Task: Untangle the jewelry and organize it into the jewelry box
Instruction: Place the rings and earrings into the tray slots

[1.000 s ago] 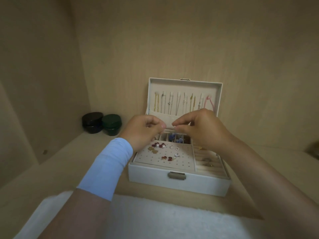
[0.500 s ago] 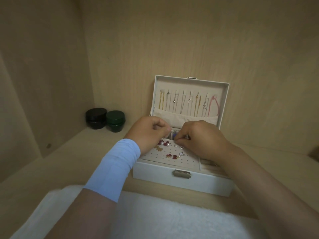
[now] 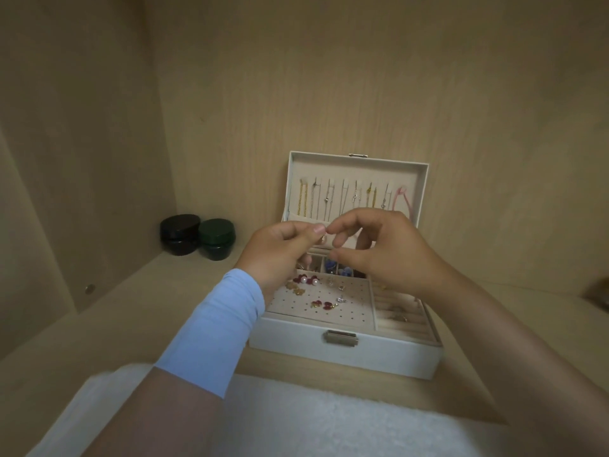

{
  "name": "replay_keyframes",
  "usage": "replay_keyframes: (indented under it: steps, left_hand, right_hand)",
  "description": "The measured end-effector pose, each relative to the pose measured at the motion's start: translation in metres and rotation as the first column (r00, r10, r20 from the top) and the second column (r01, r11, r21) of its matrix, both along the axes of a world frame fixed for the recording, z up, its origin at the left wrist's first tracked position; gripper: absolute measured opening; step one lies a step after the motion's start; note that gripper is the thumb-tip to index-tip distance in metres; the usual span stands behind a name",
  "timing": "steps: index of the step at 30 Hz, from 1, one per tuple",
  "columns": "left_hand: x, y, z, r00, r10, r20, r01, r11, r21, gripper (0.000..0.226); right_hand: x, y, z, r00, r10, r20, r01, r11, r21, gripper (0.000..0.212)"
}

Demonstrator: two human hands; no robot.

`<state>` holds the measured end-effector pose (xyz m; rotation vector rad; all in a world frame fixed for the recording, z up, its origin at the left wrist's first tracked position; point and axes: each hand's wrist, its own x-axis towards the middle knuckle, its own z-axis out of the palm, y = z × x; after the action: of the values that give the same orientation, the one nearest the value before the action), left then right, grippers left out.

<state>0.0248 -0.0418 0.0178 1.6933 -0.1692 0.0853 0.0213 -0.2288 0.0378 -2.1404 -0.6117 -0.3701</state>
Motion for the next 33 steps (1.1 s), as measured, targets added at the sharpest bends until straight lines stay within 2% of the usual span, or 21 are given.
replay_keyframes:
  steps: [3, 7, 9, 12, 14, 16, 18, 20, 22, 27, 33]
  left_hand:
    - [-0.002, -0.002, 0.0, 0.998, -0.049, -0.032, 0.047, 0.996, -0.078, 0.021]
    - [-0.005, -0.005, 0.001, 0.992, -0.102, -0.071, 0.095, 0.991, -0.099, 0.022]
    - [-0.006, -0.004, 0.001, 0.995, -0.078, -0.065, 0.075, 0.996, -0.052, 0.018]
    - [-0.008, -0.004, 0.0, 0.999, -0.027, 0.032, 0.023, 0.992, 0.123, 0.017]
    - [-0.009, -0.007, -0.002, 0.989, -0.037, 0.143, -0.006, 0.958, 0.286, 0.018]
    - [-0.01, -0.01, -0.004, 0.976, -0.063, 0.211, -0.04, 0.891, 0.453, 0.016]
    - [-0.01, -0.01, -0.005, 0.965, -0.092, 0.247, -0.068, 0.82, 0.568, 0.016]
    - [-0.008, -0.009, -0.008, 0.95, -0.129, 0.283, -0.098, 0.739, 0.666, 0.02]
    - [-0.007, -0.008, -0.01, 0.931, -0.179, 0.317, -0.125, 0.661, 0.74, 0.023]
    - [-0.005, -0.008, -0.014, 0.927, -0.252, 0.278, -0.084, 0.584, 0.808, 0.028]
    - [-0.004, -0.01, -0.016, 0.933, -0.244, 0.265, -0.073, 0.593, 0.802, 0.024]
  right_hand:
    - [-0.006, 0.005, 0.001, 0.999, 0.022, 0.038, -0.025, 0.997, 0.075, 0.035]
    - [-0.005, 0.006, -0.002, 0.994, -0.021, 0.103, 0.009, 0.994, 0.113, 0.02]
    - [-0.007, 0.004, -0.002, 0.99, -0.041, 0.138, 0.026, 0.994, 0.103, 0.011]
    - [-0.007, -0.002, -0.002, 0.993, -0.032, 0.112, 0.022, 0.996, 0.092, 0.007]
    - [-0.005, -0.008, -0.005, 0.997, -0.042, 0.067, 0.041, 0.999, 0.013, 0.006]
    - [-0.002, -0.017, -0.008, 0.993, -0.109, 0.053, 0.115, 0.982, -0.149, 0.003]
    - [-0.003, -0.022, -0.012, 0.977, -0.192, 0.089, 0.212, 0.906, -0.366, 0.005]
    - [-0.006, -0.022, -0.015, 0.966, -0.229, 0.117, 0.257, 0.835, -0.486, 0.007]
    - [-0.007, -0.02, -0.016, 0.961, -0.243, 0.129, 0.274, 0.812, -0.516, 0.008]
    - [-0.005, -0.018, -0.023, 0.948, -0.263, 0.177, 0.317, 0.786, -0.531, 0.011]
    - [-0.004, -0.019, -0.027, 0.958, -0.19, 0.216, 0.28, 0.79, -0.546, 0.007]
